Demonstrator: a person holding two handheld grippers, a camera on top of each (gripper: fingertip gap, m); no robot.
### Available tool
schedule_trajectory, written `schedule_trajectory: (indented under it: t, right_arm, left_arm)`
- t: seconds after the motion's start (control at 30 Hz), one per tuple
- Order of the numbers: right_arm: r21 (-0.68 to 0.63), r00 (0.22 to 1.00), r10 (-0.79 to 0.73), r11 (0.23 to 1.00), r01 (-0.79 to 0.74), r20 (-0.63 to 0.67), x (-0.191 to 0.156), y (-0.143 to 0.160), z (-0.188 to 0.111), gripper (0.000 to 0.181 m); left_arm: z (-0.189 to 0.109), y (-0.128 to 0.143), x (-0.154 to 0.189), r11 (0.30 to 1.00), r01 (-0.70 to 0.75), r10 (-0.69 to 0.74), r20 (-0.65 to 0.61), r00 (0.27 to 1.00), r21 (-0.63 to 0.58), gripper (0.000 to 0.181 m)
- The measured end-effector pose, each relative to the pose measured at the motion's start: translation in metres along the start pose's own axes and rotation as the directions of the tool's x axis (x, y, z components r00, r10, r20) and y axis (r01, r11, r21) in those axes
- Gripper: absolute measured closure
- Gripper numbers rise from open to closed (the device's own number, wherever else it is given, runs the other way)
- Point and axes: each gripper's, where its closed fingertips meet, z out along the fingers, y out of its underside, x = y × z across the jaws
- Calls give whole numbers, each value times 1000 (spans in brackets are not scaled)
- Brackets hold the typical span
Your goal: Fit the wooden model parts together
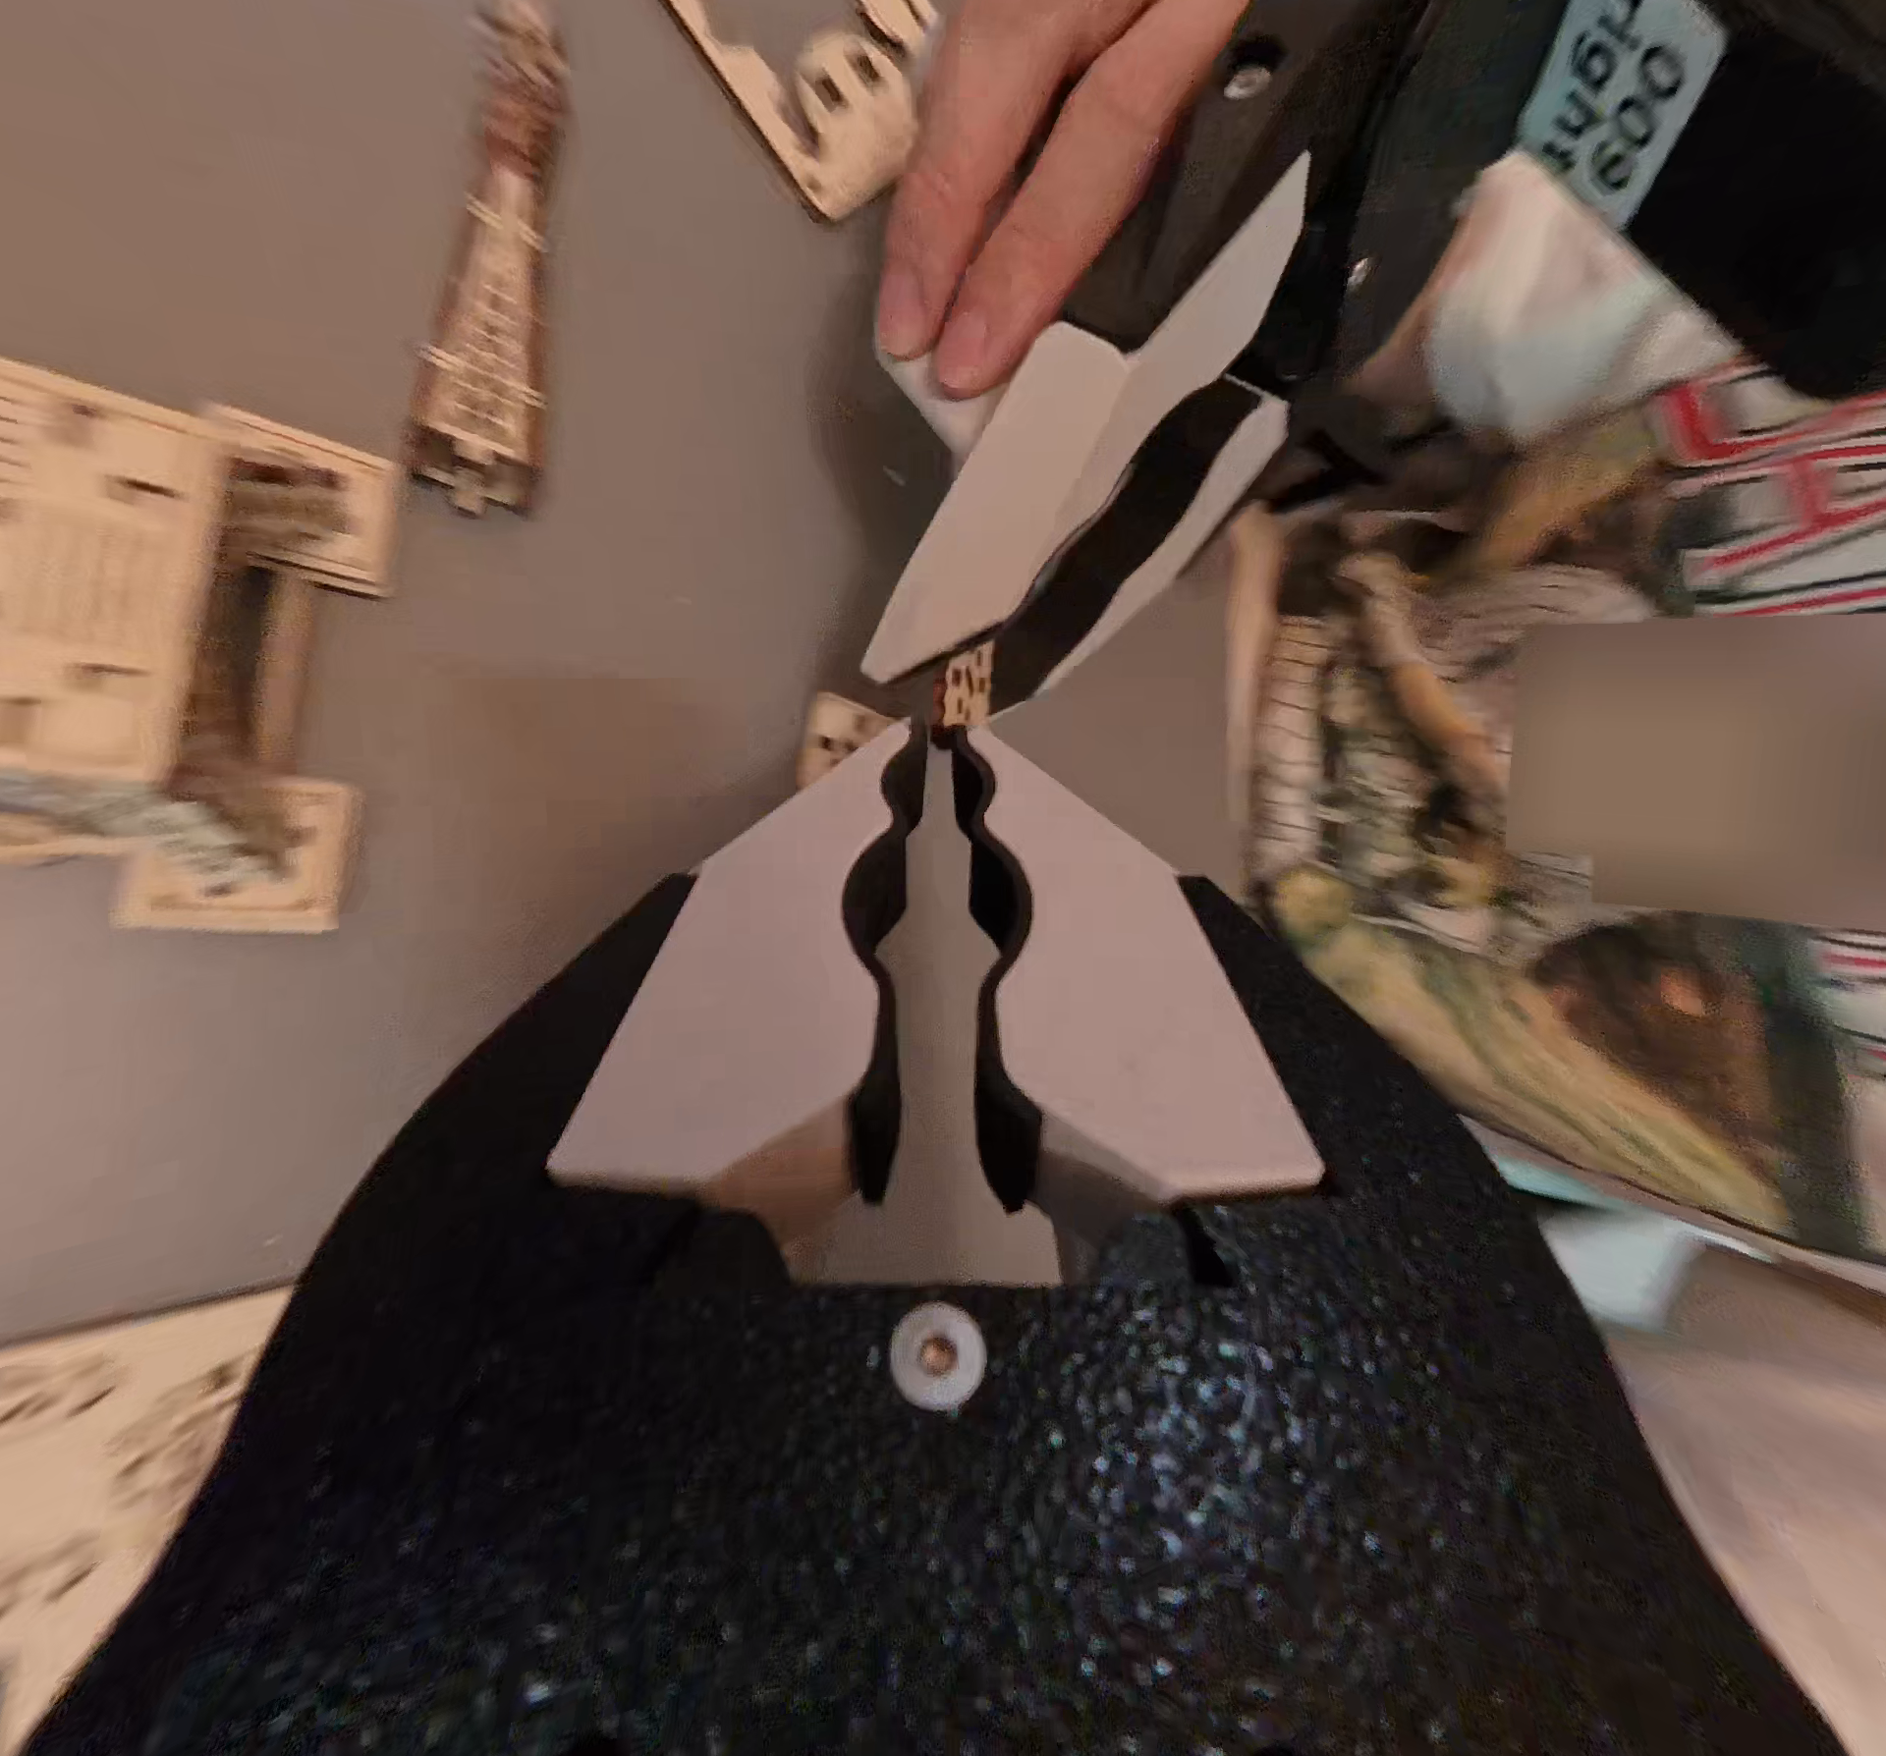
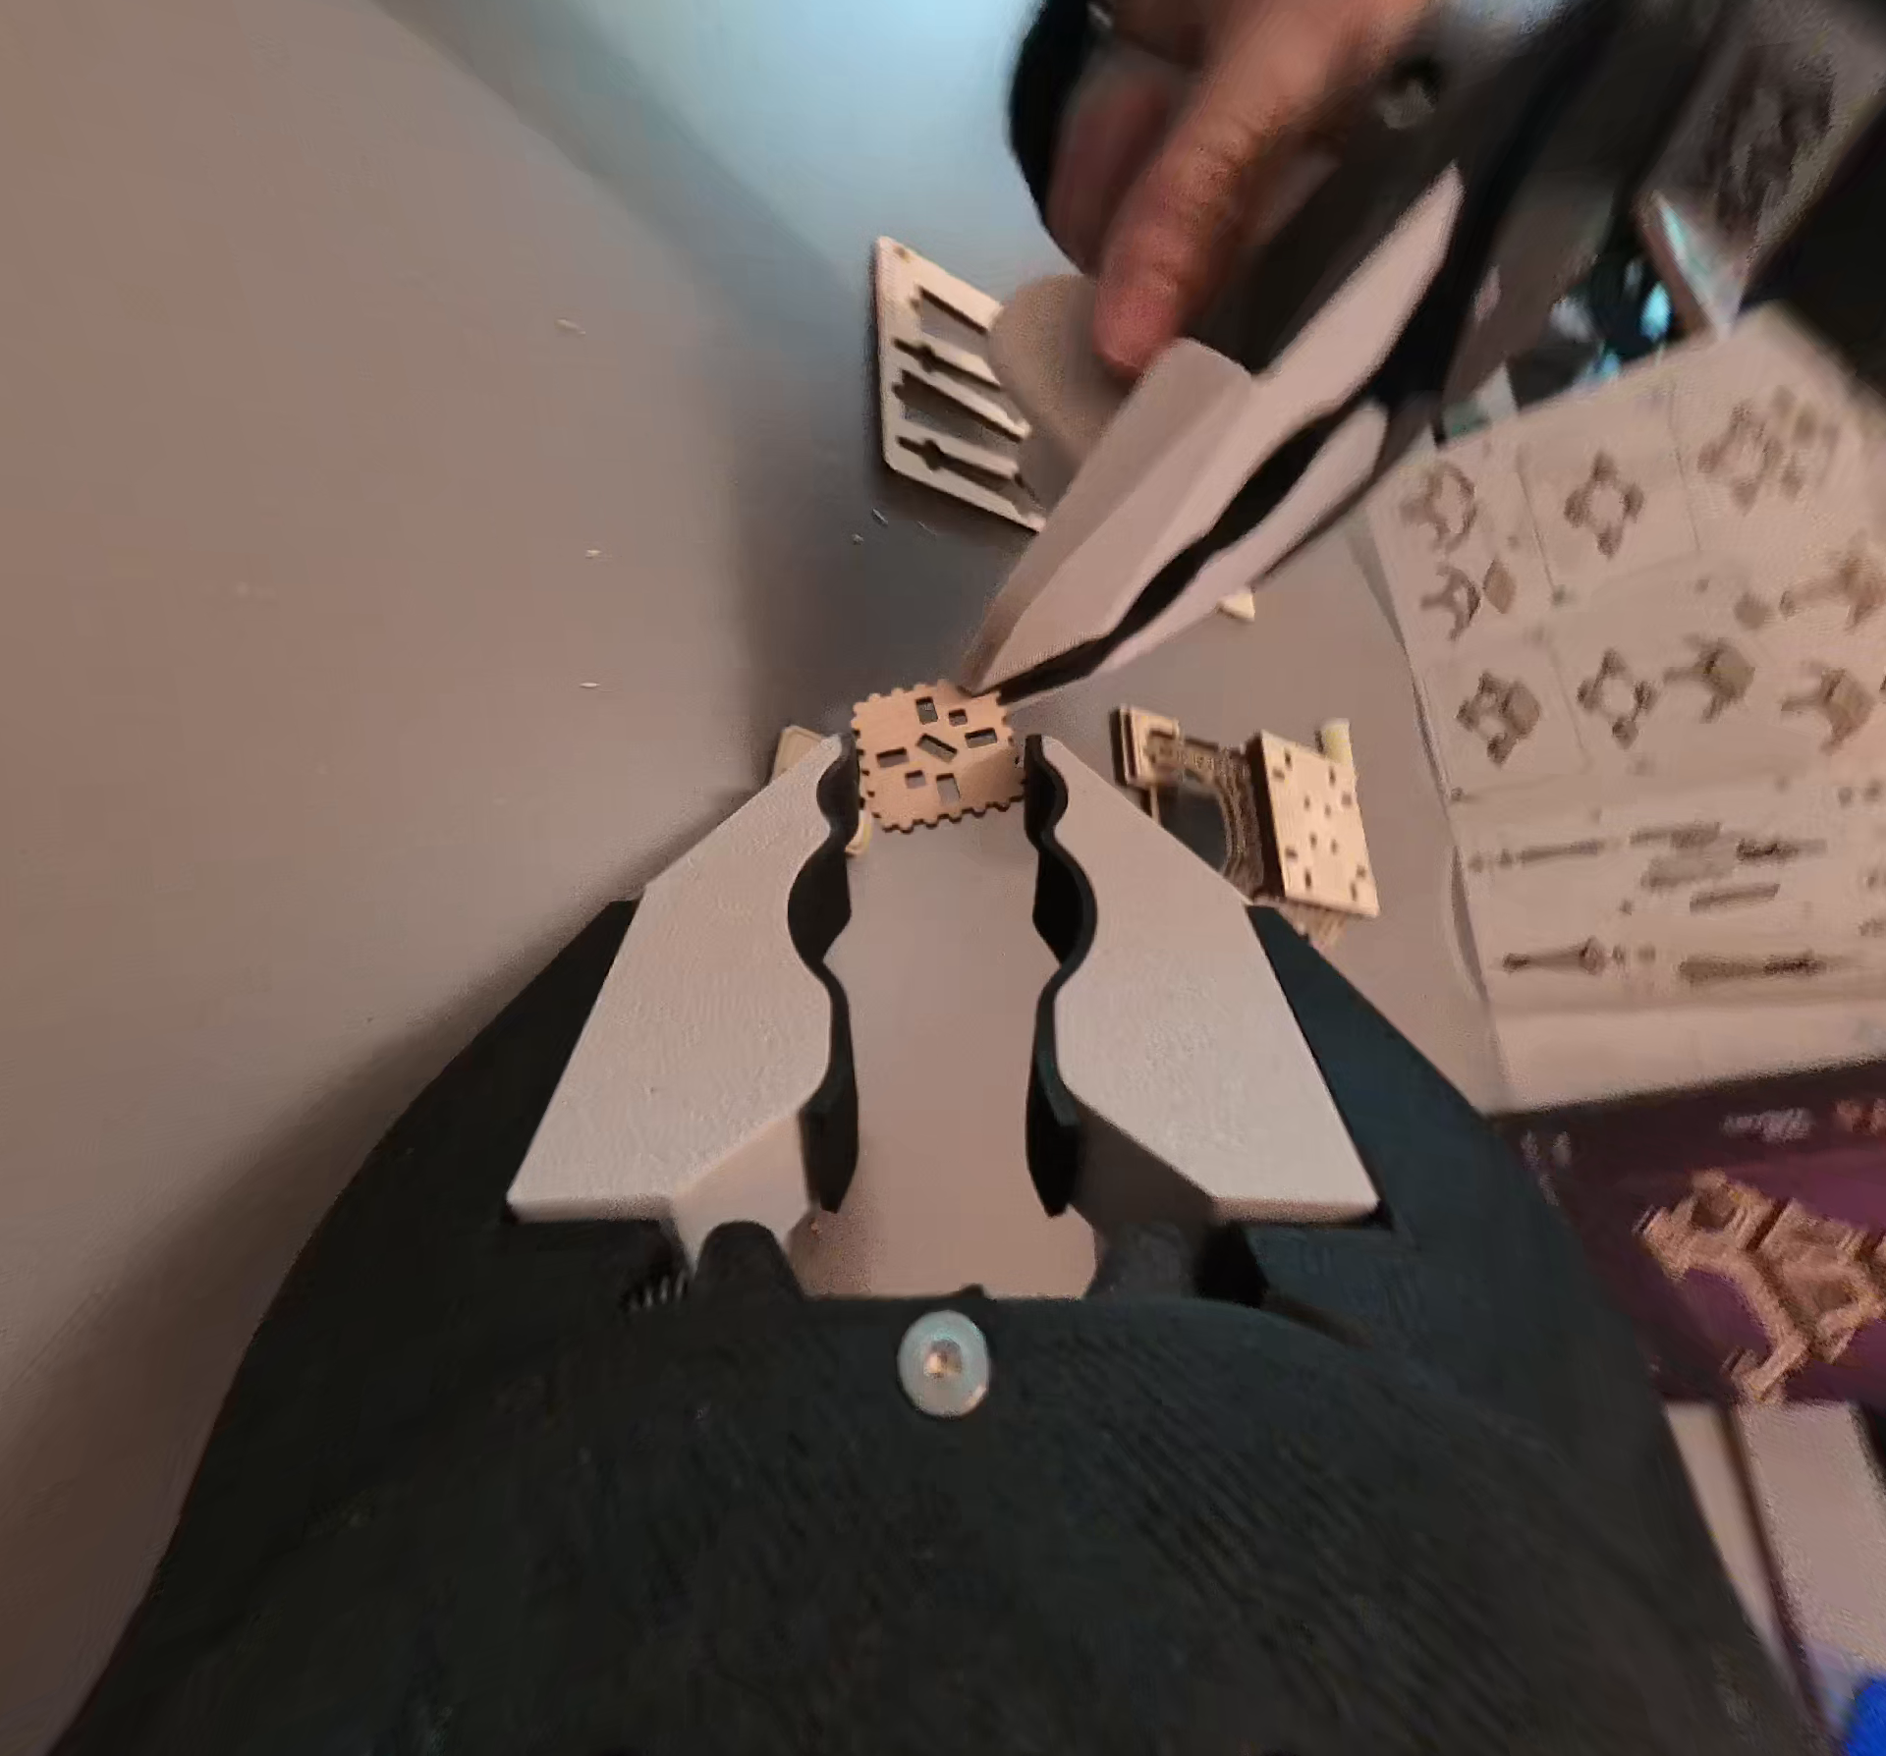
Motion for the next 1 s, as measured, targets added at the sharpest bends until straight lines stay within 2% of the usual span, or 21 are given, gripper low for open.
schedule_trajectory:
  t: [0.07,0.13,0.2,0.27,0.37,0.43,0.7,0.87,1.0]
  right_arm:
    - [-24,991,130,991,-131,-26,7,8,1,151]
    - [-12,970,240,971,-241,-29,7,8,2,151]
    - [-34,948,319,947,-319,-14,4,8,2,151]
    - [-57,916,401,914,-401,-15,2,6,3,151]
    - [-74,869,494,866,-494,-19,-8,3,6,151]
    - [-101,869,492,863,-495,-54,-12,9,9,151]
    - [-148,865,494,852,-501,-87,-19,20,20,151]
    - [-159,852,519,838,-523,-68,-19,21,22,151]
    - [-164,829,559,815,-556,-32,-21,21,23,152]
  left_arm:
    - [-8,-3,-11,990,-134,123,192,974,46,169]
    - [-11,-4,-8,962,-267,234,336,912,56,163]
    - [-8,-6,0,932,-355,292,439,850,67,154]
    - [-4,-2,1,924,-381,310,512,801,36,139]
    - [-1,5,-7,891,-451,394,597,699,-58,138]
    - [4,12,-12,878,-468,432,599,675,-106,144]
    - [18,21,-22,872,-467,466,534,705,-145,149]
    - [21,23,-23,867,-478,479,511,713,-145,157]
    - [21,24,-23,863,-487,481,518,708,-136,156]
